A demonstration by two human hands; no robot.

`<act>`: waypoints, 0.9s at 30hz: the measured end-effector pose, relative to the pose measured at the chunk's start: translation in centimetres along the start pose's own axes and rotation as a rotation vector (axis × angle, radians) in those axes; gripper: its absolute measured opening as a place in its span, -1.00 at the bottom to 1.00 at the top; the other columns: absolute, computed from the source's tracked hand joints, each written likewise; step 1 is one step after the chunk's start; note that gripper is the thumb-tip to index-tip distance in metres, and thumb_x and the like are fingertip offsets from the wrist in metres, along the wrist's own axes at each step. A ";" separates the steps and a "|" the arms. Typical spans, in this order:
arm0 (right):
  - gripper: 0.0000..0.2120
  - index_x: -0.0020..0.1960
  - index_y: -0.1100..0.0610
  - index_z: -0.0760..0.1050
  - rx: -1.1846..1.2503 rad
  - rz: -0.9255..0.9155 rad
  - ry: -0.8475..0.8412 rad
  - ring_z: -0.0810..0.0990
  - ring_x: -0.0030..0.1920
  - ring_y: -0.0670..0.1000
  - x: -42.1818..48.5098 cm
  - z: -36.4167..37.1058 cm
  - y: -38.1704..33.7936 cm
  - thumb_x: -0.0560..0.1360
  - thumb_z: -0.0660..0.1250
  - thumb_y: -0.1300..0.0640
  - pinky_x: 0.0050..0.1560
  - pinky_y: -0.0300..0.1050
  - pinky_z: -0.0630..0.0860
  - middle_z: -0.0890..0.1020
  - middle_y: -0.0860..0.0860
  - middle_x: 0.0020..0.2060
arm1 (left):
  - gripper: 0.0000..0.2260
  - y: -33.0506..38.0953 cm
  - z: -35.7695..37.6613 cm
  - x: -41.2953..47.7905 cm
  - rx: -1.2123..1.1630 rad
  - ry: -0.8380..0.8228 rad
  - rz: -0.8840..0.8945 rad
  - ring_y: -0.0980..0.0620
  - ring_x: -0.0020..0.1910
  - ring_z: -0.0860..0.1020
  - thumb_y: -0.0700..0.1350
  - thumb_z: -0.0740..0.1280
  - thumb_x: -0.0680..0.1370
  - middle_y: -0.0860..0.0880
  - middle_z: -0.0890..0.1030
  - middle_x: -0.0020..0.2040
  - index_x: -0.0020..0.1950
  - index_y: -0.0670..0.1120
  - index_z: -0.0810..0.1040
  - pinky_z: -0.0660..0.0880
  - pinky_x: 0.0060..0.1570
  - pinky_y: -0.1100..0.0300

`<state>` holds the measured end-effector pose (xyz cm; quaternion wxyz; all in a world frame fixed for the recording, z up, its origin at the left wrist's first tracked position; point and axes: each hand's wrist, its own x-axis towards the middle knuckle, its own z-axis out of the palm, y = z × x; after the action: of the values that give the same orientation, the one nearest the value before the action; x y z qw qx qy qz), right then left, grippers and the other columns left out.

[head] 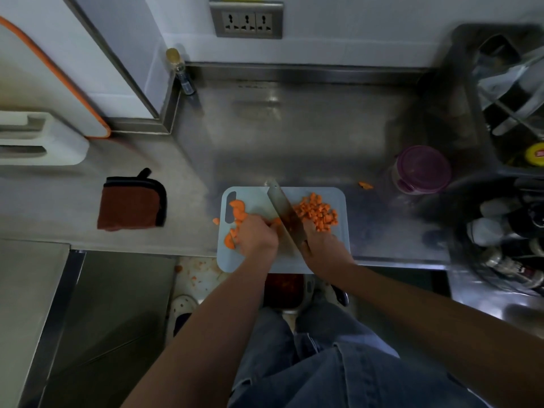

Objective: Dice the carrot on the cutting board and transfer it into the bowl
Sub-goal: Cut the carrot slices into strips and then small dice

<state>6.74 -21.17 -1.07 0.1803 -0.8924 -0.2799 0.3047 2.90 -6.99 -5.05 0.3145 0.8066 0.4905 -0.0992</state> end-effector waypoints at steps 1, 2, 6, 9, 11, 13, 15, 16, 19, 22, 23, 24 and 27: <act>-0.78 0.24 0.09 0.24 -0.011 -0.005 -0.009 0.44 -0.31 -0.01 -0.1 -0.1 -0.1 0.60 0.11 0.16 -0.25 -0.09 0.35 0.38 -0.07 -0.32 | -0.67 0.2 -0.2 -0.2 0.001 -0.014 -0.010 -0.18 0.06 0.57 0.19 0.34 0.49 -0.11 0.65 -0.02 -0.05 -0.05 0.68 0.45 0.17 -0.05; -0.79 0.23 0.08 0.23 -0.020 -0.008 -0.018 0.47 -0.27 0.03 -0.2 -0.1 -0.1 0.60 0.11 0.17 -0.23 -0.07 0.39 0.39 -0.06 -0.31 | -0.68 0.4 -0.3 -0.4 -0.007 -0.027 -0.021 -0.17 0.08 0.57 0.17 0.34 0.51 -0.11 0.65 -0.01 -0.01 -0.06 0.68 0.43 0.14 -0.01; -0.78 0.24 0.10 0.24 -0.071 0.003 -0.038 0.50 -0.23 0.04 -0.4 -0.3 0.0 0.61 0.12 0.15 -0.20 -0.07 0.40 0.49 0.02 -0.20 | -0.72 0.7 -0.2 -0.6 -0.125 -0.066 -0.067 -0.14 0.03 0.59 0.11 0.37 0.52 -0.12 0.67 -0.06 -0.01 -0.10 0.68 0.49 0.02 0.01; -0.81 0.22 0.14 0.29 -0.119 0.011 -0.016 0.54 -0.11 0.11 -0.1 -0.6 0.0 0.63 0.12 0.13 -0.14 -0.03 0.40 0.56 0.11 -0.04 | -0.70 0.7 -0.1 -0.6 -0.172 -0.066 -0.090 -0.12 -0.06 0.61 0.14 0.40 0.48 -0.10 0.68 -0.17 -0.14 -0.09 0.70 0.53 -0.05 0.02; -0.80 0.24 0.14 0.29 -0.116 0.013 -0.008 0.55 -0.07 0.15 0.1 -1.0 -0.3 0.62 0.12 0.16 -0.12 -0.03 0.38 0.55 0.11 -0.04 | -0.70 0.5 0.2 -0.3 -0.213 -0.085 -0.113 -0.11 -0.11 0.63 0.15 0.41 0.45 -0.07 0.67 -0.24 -0.19 -0.08 0.69 0.57 -0.04 -0.04; -0.72 0.31 0.12 0.23 -0.090 0.006 0.005 0.50 -0.17 0.12 0.3 -1.2 -0.6 0.61 0.12 0.20 -0.16 -0.03 0.36 0.54 0.10 -0.11 | -0.72 0.2 0.8 0.0 -0.256 -0.100 -0.147 -0.10 -0.13 0.63 0.14 0.42 0.42 -0.05 0.66 -0.27 -0.23 -0.07 0.68 0.58 -0.03 -0.06; -0.61 0.40 0.08 0.14 -0.046 -0.014 0.039 0.47 -0.25 0.09 0.5 -1.4 -0.9 0.61 0.13 0.20 -0.20 -0.02 0.39 0.55 0.11 -0.15 | -0.72 0.2 0.7 0.0 -0.309 -0.091 -0.158 -0.12 -0.14 0.65 0.16 0.42 0.37 -0.05 0.66 -0.31 -0.30 -0.05 0.64 0.59 -0.03 -0.09; -0.56 0.44 0.05 0.09 -0.027 -0.030 0.052 0.47 -0.27 0.09 0.5 -1.5 -1.0 0.61 0.13 0.19 -0.21 -0.02 0.41 0.56 0.12 -0.15 | -0.72 -0.2 1.4 0.6 -0.313 -0.097 -0.175 -0.12 -0.16 0.65 0.15 0.43 0.36 -0.05 0.66 -0.32 -0.32 -0.06 0.62 0.60 -0.04 -0.08; -0.44 0.51 -0.04 -0.01 -0.032 -0.088 0.064 0.46 -0.32 0.07 0.8 -1.6 -1.0 0.60 0.14 0.20 -0.28 -0.05 0.38 0.59 0.13 -0.14 | -0.70 -1.0 2.5 1.6 -0.336 -0.105 -0.192 -0.09 -0.19 0.67 0.15 0.48 0.34 -0.07 0.68 -0.27 -0.25 -0.08 0.63 0.62 -0.09 -0.03; -0.32 0.55 -0.09 -0.15 -0.114 -0.102 0.044 0.46 -0.30 0.05 0.9 -1.3 -1.2 0.59 0.15 0.20 -0.26 -0.05 0.37 0.59 0.12 -0.16 | -0.75 -0.3 1.2 0.9 -0.347 -0.113 -0.202 -0.08 -0.15 0.65 0.08 0.48 0.38 -0.06 0.67 -0.27 -0.23 -0.11 0.64 0.60 -0.02 -0.02; -0.29 0.56 -0.09 -0.19 -0.121 -0.094 0.031 0.47 -0.30 0.04 0.8 -1.3 -1.3 0.59 0.15 0.21 -0.24 -0.05 0.38 0.57 0.11 -0.17 | -0.79 0.0 0.7 0.5 -0.345 -0.100 -0.201 -0.07 -0.13 0.64 0.02 0.47 0.42 -0.05 0.67 -0.26 -0.22 -0.12 0.65 0.58 0.02 0.00; -0.26 0.56 -0.10 -0.23 -0.124 -0.082 0.016 0.47 -0.28 0.04 0.8 -1.3 -1.4 0.58 0.15 0.23 -0.22 -0.05 0.38 0.56 0.10 -0.18 | -0.81 0.4 0.1 0.1 -0.355 -0.102 -0.201 -0.06 -0.10 0.62 -0.01 0.47 0.44 -0.04 0.67 -0.23 -0.20 -0.14 0.64 0.56 0.04 0.02; -0.18 0.55 -0.13 -0.30 -0.135 -0.069 -0.014 0.50 -0.21 0.07 0.9 -1.3 -1.9 0.55 0.15 0.29 -0.17 -0.02 0.45 0.55 0.13 -0.15 | -0.85 0.5 -0.3 0.0 -0.365 -0.117 -0.217 -0.04 -0.06 0.60 -0.08 0.46 0.46 -0.05 0.66 -0.15 -0.14 -0.16 0.62 0.53 0.00 0.09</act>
<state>7.42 -19.34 0.49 0.1282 -0.8902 -0.3317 0.2849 3.27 -6.97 -4.66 0.4709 0.6717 0.5650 -0.0886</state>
